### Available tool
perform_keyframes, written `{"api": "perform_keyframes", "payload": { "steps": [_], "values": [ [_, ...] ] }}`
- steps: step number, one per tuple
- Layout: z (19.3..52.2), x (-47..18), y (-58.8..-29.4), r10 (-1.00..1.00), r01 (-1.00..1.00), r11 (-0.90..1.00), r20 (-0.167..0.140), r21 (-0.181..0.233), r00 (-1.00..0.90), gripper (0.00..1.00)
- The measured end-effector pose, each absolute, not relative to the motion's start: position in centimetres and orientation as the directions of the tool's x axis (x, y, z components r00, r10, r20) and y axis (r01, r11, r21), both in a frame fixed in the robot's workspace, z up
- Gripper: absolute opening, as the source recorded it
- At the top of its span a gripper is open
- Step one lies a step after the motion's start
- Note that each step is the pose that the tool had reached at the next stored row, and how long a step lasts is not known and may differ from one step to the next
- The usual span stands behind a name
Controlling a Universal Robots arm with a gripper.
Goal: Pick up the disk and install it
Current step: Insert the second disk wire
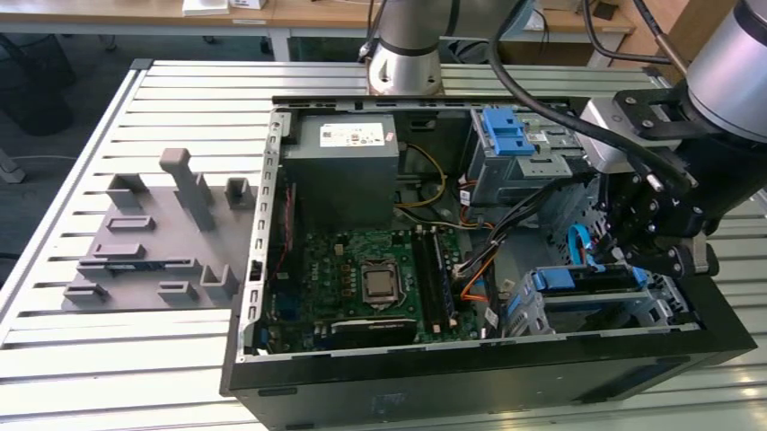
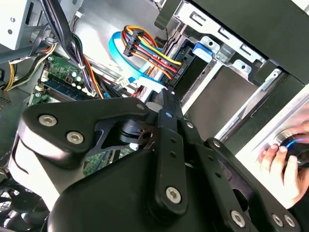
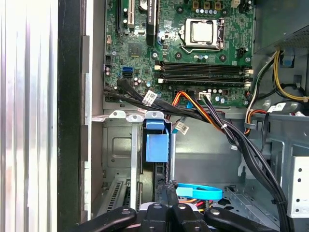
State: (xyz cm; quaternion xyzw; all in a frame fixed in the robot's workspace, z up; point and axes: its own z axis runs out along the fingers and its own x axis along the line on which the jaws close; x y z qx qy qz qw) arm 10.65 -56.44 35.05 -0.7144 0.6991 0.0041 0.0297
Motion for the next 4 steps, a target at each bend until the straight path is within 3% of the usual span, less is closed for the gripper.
{"api": "perform_keyframes", "payload": {
  "steps": [4],
  "values": [
    [35.07,10.65,-56.44,-0.999,-0.999,-0.021,-0.047,-0.037,0.023,0.11]
  ]
}}
